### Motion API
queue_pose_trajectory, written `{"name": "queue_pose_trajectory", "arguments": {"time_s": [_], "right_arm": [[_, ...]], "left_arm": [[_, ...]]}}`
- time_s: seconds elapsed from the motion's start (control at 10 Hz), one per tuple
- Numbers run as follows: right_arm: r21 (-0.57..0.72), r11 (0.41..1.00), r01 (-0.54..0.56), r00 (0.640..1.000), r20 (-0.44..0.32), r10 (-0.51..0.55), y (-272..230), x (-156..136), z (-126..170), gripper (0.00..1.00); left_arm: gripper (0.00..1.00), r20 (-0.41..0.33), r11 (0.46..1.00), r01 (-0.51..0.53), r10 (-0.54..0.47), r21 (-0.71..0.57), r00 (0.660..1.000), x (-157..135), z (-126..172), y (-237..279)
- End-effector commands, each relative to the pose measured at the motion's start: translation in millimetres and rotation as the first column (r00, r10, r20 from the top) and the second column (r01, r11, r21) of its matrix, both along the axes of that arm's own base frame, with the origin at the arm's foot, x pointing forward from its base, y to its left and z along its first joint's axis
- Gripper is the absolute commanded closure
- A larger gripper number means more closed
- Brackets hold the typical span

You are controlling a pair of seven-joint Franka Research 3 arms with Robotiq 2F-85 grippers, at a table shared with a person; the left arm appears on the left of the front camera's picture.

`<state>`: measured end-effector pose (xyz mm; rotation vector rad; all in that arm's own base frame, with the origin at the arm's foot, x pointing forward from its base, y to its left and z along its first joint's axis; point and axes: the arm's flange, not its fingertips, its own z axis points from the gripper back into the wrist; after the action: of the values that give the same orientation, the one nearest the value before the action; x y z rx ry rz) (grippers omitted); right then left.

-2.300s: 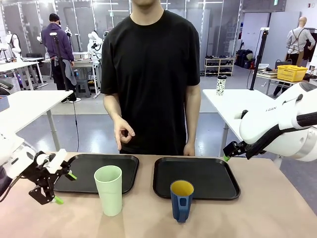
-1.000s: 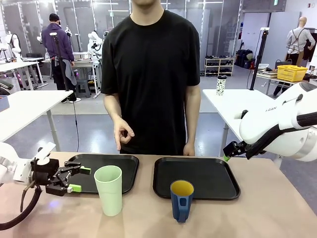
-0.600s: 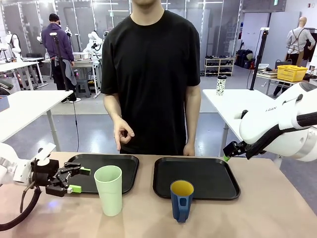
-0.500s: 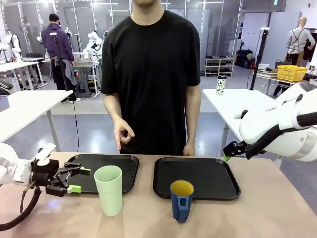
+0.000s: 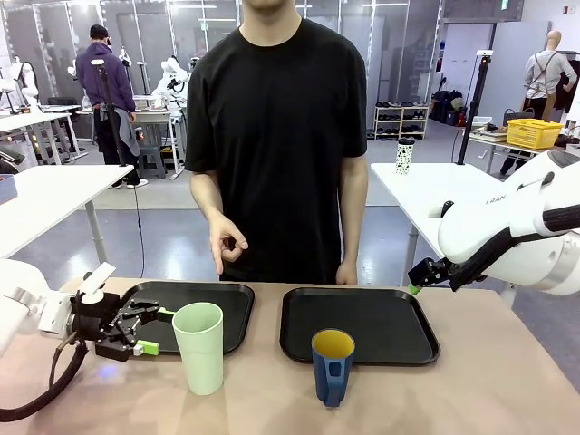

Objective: Sort and store the cups by type.
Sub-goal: Pick up the Reusable plastic cup.

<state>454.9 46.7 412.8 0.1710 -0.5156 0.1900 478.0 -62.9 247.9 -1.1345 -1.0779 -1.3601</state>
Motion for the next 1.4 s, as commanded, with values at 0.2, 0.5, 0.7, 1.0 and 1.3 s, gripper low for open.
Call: {"name": "queue_pose_trajectory", "arguments": {"time_s": [0.2,0.5,0.7,1.0,1.3], "right_arm": [[0.014,1.0,0.0,1.0,-0.001,0.0,-2,0,0,0.0],[0.014,1.0,0.0,1.0,-0.001,0.0,-2,0,0,0.0],[0.014,1.0,0.0,1.0,-0.001,0.0,-2,0,0,0.0],[0.014,1.0,0.0,1.0,-0.001,0.0,-2,0,0,0.0],[0.014,1.0,0.0,1.0,-0.001,0.0,-2,0,0,0.0]], "left_arm": [[0.0,-0.012,0.995,0.094,-0.094,0.022,0.996,10,-6,-21],[0.0,-0.032,0.989,0.141,-0.14,0.035,0.99,10,-13,-34],[0.0,-0.048,0.989,0.142,-0.14,0.044,0.989,10,-15,-40],[0.0,-0.054,0.986,0.16,-0.158,0.036,0.986,13,-17,-49],[0.0,-0.057,0.983,0.183,-0.181,0.02,0.982,14,-20,-58]]}}
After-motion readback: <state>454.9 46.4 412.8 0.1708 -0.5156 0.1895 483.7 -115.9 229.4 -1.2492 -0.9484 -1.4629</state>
